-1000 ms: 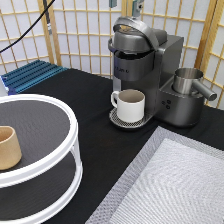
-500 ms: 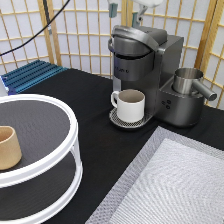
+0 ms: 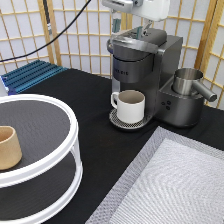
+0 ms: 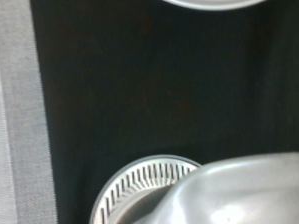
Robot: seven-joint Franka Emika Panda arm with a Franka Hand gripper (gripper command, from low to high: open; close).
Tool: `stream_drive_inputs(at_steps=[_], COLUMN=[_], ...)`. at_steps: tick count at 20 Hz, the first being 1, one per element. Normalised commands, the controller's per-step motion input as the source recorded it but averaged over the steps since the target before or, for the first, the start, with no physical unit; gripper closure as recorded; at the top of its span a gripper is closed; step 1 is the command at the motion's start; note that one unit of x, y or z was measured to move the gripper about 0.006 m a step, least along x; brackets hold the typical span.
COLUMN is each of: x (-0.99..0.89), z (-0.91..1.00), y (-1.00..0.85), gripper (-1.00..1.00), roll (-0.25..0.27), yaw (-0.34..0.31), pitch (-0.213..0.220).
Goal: Make coffee
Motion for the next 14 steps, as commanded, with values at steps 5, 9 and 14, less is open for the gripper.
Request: stream_drive_inputs(at_steps=[5, 9, 14], x=[-0.15, -0.05, 0.19], z=[0.39, 0.82, 0.55], y=[0.2, 0.26, -0.23], gripper=[-1.0, -1.0, -1.0], roll=[-0.015, 0.043, 0.119], yaw=[0.08, 0.165, 0.152], pitch=[0.02, 0.091, 0.087])
